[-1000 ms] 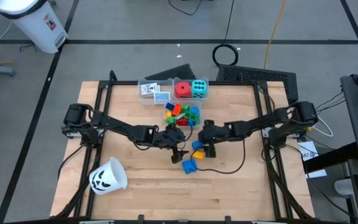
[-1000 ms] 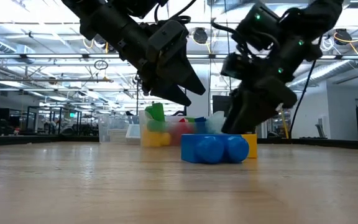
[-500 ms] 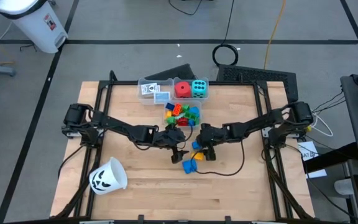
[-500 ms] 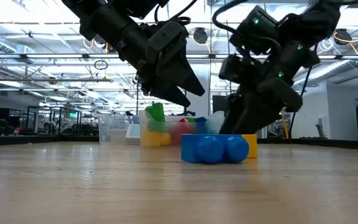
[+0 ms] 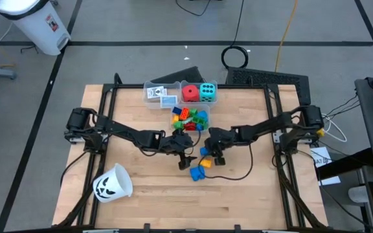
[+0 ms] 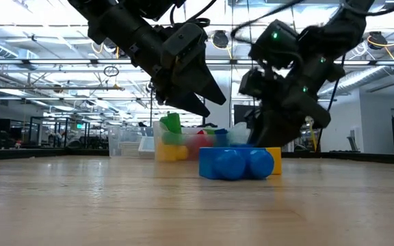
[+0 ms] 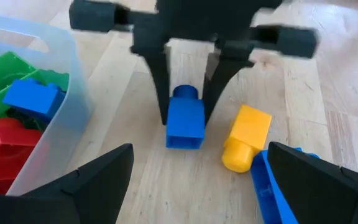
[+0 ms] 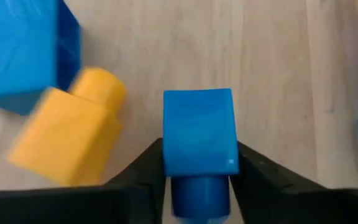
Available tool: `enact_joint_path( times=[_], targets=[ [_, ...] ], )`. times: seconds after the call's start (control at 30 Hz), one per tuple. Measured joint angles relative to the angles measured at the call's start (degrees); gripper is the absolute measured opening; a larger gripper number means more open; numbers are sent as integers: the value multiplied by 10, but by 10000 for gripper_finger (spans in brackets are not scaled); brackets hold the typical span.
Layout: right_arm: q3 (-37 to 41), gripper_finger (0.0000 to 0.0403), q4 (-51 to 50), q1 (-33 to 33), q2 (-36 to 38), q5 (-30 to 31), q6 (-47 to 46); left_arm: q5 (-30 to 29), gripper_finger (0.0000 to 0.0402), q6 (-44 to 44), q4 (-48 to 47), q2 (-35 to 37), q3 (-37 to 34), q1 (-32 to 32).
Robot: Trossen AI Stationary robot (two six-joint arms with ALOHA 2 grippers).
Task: Pick & Place Toys
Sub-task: Put the top blue game piece into the bottom transparent bin
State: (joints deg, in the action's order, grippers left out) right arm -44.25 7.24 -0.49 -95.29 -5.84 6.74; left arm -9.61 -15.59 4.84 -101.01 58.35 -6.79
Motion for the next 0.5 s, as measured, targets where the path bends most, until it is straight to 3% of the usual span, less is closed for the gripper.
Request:
enact_joint_path(
  times=[0.07, 0.3, 0.37, 0.5],
  targets=[
    [0, 91, -7, 0, 16, -2, 0, 0, 376, 2, 1, 0, 0, 0],
    [0, 90, -15, 2, 86, 8, 1, 0, 376, -11, 18, 0, 0, 0],
    [0, 90, -16, 11, 104, 51, 12, 0, 376, -48, 32, 0, 0, 0],
    [0, 90, -12, 42, 117, 195, 79, 0, 376, -135, 81, 0, 0, 7]
  ],
)
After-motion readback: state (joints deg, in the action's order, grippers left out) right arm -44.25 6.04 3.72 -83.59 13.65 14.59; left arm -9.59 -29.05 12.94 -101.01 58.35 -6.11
